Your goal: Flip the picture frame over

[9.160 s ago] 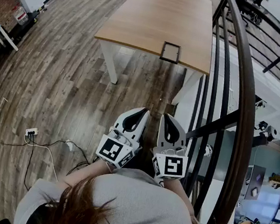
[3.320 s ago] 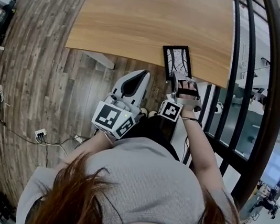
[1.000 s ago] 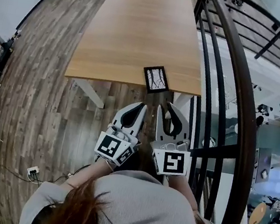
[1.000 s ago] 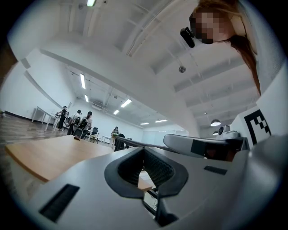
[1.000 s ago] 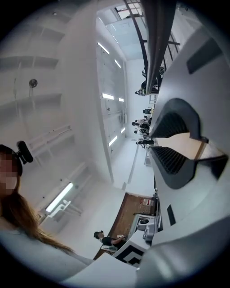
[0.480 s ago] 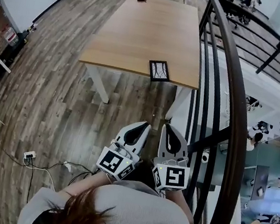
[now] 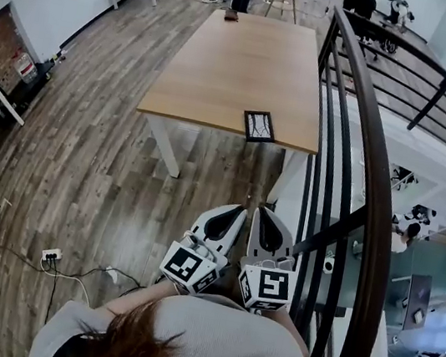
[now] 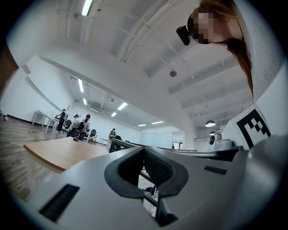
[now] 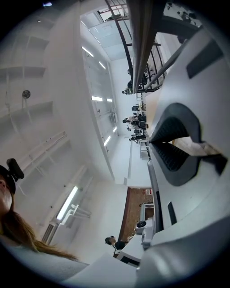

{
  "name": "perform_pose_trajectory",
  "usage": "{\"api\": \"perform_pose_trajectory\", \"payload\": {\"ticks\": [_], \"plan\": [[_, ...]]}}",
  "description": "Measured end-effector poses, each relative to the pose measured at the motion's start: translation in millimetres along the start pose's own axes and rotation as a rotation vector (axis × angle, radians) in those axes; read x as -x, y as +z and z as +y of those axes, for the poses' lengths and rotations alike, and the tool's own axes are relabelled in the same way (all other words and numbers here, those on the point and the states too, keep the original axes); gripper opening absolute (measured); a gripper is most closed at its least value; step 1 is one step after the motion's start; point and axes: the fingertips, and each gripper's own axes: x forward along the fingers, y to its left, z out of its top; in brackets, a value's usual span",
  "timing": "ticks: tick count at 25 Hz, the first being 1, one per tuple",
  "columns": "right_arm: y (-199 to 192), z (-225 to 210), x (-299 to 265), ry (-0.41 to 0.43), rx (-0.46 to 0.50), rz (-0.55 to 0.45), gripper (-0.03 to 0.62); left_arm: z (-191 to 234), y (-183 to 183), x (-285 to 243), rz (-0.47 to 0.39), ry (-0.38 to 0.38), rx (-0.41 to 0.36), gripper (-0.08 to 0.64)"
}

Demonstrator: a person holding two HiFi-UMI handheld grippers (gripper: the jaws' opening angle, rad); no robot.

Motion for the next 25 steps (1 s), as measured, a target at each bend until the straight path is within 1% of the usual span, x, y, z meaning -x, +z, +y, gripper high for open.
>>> {"api": "perform_pose_trajectory", "payload": {"ticks": [5, 8, 14, 19, 25], "plan": [[-3, 4, -3, -0.031, 0.035, 0.022, 0.015, 6, 8, 4, -0.019, 0.000, -0.014, 0.005], [-1, 9, -2, -0.034, 0.033, 0.016, 0.015, 8, 9, 11, -0.023, 0.001, -0.005, 0.005], [-2, 22, 5, -0.020, 0.038, 0.005, 0.015, 9, 9, 20, -0.027, -0.003, 0.003, 0.005], [0, 31, 10, -0.015, 0.028, -0.013, 0.015, 6, 8, 28, -0.024, -0.018, -0.005, 0.005], [0, 36, 16, -0.006, 0.043, -0.009, 0.015, 3, 8, 33, -0.018, -0.017, 0.005, 0.005]]}}
